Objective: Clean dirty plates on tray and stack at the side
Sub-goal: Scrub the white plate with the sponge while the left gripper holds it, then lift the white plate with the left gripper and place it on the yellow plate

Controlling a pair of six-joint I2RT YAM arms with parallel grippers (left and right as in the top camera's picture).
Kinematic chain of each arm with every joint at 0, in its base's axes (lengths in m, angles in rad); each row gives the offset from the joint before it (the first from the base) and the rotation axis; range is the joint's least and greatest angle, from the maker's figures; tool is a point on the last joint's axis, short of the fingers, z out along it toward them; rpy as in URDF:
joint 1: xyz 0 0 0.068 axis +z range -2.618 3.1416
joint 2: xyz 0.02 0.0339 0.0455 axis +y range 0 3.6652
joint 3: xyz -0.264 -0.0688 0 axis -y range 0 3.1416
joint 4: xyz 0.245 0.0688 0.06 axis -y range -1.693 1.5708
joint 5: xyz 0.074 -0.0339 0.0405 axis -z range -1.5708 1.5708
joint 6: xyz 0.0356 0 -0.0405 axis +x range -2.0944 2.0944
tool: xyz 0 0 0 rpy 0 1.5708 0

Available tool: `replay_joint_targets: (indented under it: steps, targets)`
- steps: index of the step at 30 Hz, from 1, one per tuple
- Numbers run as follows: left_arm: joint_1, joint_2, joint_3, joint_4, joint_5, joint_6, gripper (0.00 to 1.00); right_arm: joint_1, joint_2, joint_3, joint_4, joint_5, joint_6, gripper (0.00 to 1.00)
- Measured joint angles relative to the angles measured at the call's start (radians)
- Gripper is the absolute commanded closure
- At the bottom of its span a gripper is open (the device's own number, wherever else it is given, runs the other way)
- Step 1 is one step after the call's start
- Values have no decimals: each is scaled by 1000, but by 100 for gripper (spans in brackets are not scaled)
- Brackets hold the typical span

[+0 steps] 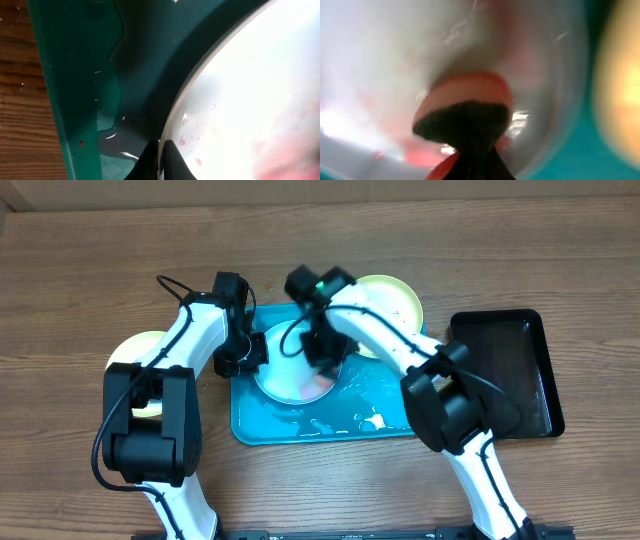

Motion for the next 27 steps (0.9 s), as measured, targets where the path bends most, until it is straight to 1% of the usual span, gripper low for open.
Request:
replay_joint_targets:
  steps: [2,5,9,13,15,18,20,21,24,27]
  targets:
    - [0,0,0,0,0,0,96,-27,0,80,-23,53,0,96]
    - [0,0,0,0,0,2,96,-63,-2,264,-74,100,0,96]
    - [0,-3,0,-5,-1,17,96,-102,-8,528,-211,106,0,96]
    - [0,-32,-4,-15,-12,39,96,-154,-14,691,-293,104,0,96]
    - [0,-88,-8,-21,-19,50,96,-218,-23,755,-325,105,0,96]
    - [0,-187,-8,-32,-35,55,96,-280,-24,771,-336,104,0,96]
    - [-6,-287,-7,-43,-74,57,96,-342,-24,771,-341,90,0,96]
    - [-11,-310,-7,-46,-89,57,96,-362,-24,771,-341,81,0,96]
    - [-58,-377,-7,-74,-189,45,96,-414,-24,771,-341,52,0,96]
    - [-130,-407,-7,-120,-323,0,96,-438,-24,771,-341,33,0,96]
